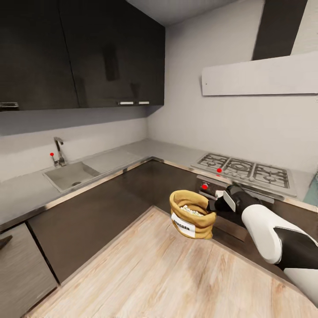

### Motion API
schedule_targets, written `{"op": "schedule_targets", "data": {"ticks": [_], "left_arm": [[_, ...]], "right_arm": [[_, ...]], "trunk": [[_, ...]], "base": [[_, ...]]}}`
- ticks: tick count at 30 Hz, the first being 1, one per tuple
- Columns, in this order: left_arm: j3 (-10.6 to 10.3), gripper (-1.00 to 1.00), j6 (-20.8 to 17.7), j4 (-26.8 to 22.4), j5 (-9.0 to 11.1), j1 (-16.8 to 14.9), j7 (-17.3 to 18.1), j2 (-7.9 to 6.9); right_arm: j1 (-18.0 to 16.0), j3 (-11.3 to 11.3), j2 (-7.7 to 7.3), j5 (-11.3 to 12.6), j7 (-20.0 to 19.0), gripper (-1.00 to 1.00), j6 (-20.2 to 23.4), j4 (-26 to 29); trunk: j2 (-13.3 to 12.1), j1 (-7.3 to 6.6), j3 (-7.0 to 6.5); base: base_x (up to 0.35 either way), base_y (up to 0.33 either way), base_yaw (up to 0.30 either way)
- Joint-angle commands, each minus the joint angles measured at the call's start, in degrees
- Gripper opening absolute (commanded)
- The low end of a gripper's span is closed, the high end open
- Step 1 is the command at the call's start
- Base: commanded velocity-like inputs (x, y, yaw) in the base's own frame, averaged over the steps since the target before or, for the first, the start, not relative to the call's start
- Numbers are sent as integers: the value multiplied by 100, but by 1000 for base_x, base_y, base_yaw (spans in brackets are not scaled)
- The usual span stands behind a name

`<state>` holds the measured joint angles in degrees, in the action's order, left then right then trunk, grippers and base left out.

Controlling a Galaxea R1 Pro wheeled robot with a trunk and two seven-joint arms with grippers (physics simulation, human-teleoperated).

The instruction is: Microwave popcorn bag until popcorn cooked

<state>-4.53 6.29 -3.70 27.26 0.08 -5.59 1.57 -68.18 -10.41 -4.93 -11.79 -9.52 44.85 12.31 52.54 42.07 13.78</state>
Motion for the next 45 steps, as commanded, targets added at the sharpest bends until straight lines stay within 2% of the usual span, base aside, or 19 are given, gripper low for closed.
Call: {"op": "schedule_targets", "data": {"ticks": [1,6,15,20,29,31,33,45], "left_arm": [[-48,100,10,-8,42,1,-29,1],[-53,100,12,-18,42,1,-24,-1],[-76,100,21,-17,42,1,-21,-8],[-75,100,21,-17,42,1,-21,-8],[-84,100,21,-17,40,1,-21,-8],[-84,100,26,-22,36,1,-21,-8],[-83,100,25,-25,34,1,-21,-8],[-78,100,36,-22,33,1,-21,-6]], "right_arm": [[-3,-40,1,-52,-37,-100,24,8],[-3,-40,0,-51,-27,-100,37,15],[-3,-37,-6,-60,-12,-100,-84,59],[-3,-38,-173,-43,-8,-100,-378,61],[-3,-40,-262,-42,-14,-100,-366,61],[-3,-40,-372,-42,-21,-100,-364,61],[-3,-40,-417,-42,-23,-100,-363,61],[-3,-33,-474,-42,-23,-100,-318,61]], "trunk": [[6,-3,7],[6,-3,-4],[6,-3,-51],[6,-3,-78],[6,-3,-125],[6,-3,-136],[6,-3,-146],[6,-3,-210]], "base": [[-349,0,0],[-305,100,-93],[-23,16,-237],[0,0,-243],[0,0,-248],[0,0,-249],[0,0,-250],[0,0,-250]]}}
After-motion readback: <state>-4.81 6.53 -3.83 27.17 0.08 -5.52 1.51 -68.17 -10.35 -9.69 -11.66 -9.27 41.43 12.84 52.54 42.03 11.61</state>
